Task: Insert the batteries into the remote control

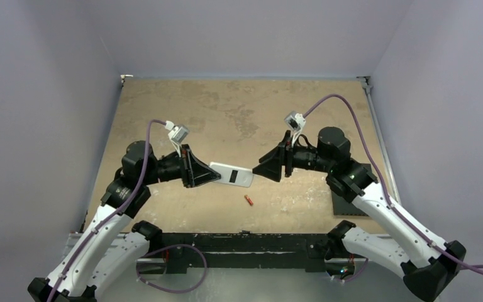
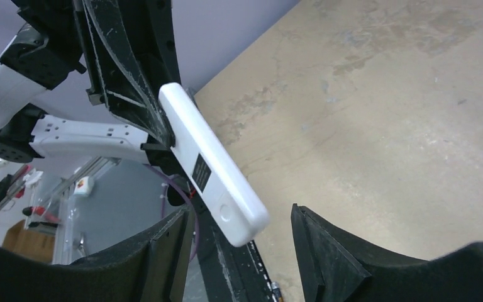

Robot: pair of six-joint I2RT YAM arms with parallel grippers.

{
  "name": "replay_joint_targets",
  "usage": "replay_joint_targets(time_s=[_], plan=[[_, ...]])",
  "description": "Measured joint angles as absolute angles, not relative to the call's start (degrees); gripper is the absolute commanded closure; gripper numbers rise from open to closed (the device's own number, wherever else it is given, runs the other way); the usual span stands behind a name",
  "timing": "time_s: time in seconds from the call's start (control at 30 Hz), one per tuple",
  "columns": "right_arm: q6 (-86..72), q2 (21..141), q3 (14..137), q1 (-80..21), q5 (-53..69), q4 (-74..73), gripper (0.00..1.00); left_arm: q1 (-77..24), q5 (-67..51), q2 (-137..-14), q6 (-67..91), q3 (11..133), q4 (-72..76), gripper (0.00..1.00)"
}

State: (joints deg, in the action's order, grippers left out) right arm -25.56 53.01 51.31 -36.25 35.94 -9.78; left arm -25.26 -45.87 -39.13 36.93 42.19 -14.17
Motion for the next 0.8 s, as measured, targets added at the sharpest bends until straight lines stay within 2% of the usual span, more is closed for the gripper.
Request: replay_joint_targets(time_s=[0.4, 0.8], plan=[[-29.95, 44.82, 44.14, -36.25, 29.10, -10.20, 0.34, -25.26, -38.87, -35.38, 44.45, 38.85, -11.16, 1.00], [-38.92, 46.94, 39.40, -36.62, 28.14, -0.51, 0.34, -25.26, -36.56, -32.71, 49.89, 38.04, -7.88, 1.00]])
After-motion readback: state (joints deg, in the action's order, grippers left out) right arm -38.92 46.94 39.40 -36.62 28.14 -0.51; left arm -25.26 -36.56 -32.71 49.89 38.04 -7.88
